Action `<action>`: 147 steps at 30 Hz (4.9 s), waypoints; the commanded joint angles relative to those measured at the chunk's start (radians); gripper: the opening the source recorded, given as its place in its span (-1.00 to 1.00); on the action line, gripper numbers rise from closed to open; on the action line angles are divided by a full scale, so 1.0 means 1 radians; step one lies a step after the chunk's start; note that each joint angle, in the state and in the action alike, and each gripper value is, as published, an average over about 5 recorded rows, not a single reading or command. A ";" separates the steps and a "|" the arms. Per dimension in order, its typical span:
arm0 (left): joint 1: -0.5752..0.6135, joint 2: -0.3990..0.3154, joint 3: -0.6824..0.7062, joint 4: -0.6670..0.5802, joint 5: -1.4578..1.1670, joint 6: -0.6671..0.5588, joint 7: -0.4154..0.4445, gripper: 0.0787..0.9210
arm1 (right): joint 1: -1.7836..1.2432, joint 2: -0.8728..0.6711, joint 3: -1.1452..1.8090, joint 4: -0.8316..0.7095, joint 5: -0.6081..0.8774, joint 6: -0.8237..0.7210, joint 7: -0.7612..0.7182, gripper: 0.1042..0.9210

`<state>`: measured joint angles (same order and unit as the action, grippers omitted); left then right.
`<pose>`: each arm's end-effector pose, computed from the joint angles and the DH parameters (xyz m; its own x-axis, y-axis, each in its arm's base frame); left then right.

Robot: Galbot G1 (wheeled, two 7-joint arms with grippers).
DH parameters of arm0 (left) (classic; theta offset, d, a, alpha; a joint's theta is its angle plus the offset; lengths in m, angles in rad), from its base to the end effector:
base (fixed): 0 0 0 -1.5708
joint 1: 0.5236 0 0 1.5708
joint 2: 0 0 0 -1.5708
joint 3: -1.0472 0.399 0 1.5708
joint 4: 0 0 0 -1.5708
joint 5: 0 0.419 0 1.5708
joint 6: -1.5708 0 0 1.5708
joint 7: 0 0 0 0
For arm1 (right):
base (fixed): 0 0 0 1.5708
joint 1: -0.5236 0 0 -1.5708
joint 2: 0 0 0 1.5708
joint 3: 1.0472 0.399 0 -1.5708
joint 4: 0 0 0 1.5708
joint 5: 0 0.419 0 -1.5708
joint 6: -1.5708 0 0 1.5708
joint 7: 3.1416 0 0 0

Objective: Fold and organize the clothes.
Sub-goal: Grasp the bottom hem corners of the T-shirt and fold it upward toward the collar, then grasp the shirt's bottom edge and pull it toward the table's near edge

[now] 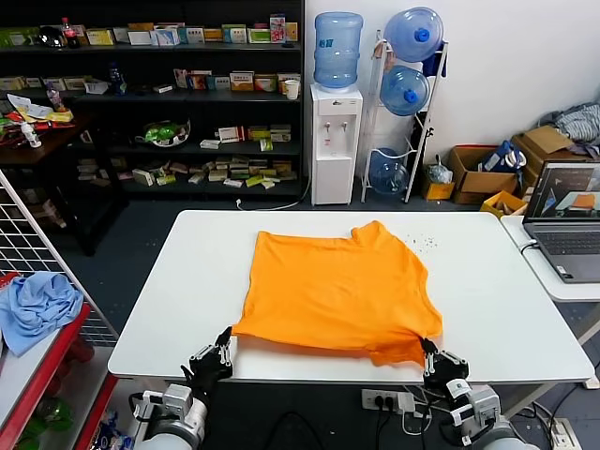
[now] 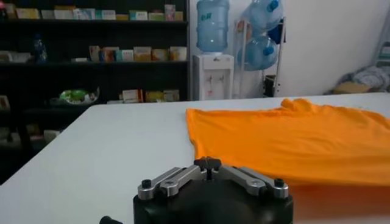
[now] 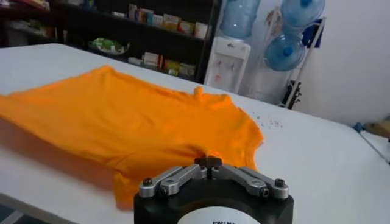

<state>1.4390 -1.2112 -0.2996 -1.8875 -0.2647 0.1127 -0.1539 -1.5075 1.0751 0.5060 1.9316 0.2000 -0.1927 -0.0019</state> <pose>0.2509 0.0117 -0.4093 -0.9522 0.1534 0.2642 0.1627 0.9866 0.0136 0.2516 -0.1134 -0.3749 -0.9360 -0.1318 0.3264 -0.2142 0.9490 -0.2311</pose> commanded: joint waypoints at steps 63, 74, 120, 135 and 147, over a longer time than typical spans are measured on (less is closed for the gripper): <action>-0.301 -0.007 0.156 0.253 -0.260 0.126 -0.044 0.76 | 0.310 -0.039 -0.073 -0.333 0.215 -0.207 0.036 0.76; -0.325 -0.025 0.158 0.287 -0.281 0.166 -0.052 0.76 | 0.334 -0.018 -0.092 -0.385 0.203 -0.206 0.031 0.66; 0.023 0.190 0.125 -0.029 -0.264 0.180 -0.008 -0.98 | -0.239 -0.186 0.135 0.001 0.113 -0.168 -0.019 -0.95; 0.063 0.182 0.099 -0.114 -0.201 0.214 -0.035 -0.72 | -0.195 -0.190 0.145 0.070 0.196 -0.176 0.007 -0.62; -0.105 0.195 0.065 -0.150 -0.239 0.261 -0.023 0.11 | 0.056 -0.261 0.131 0.029 0.391 -0.198 0.048 0.23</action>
<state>1.4233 -1.0232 -0.2229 -2.0144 -0.4955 0.3474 -0.1801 -1.6142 0.8493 0.6446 1.9925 0.4689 -0.3829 0.0291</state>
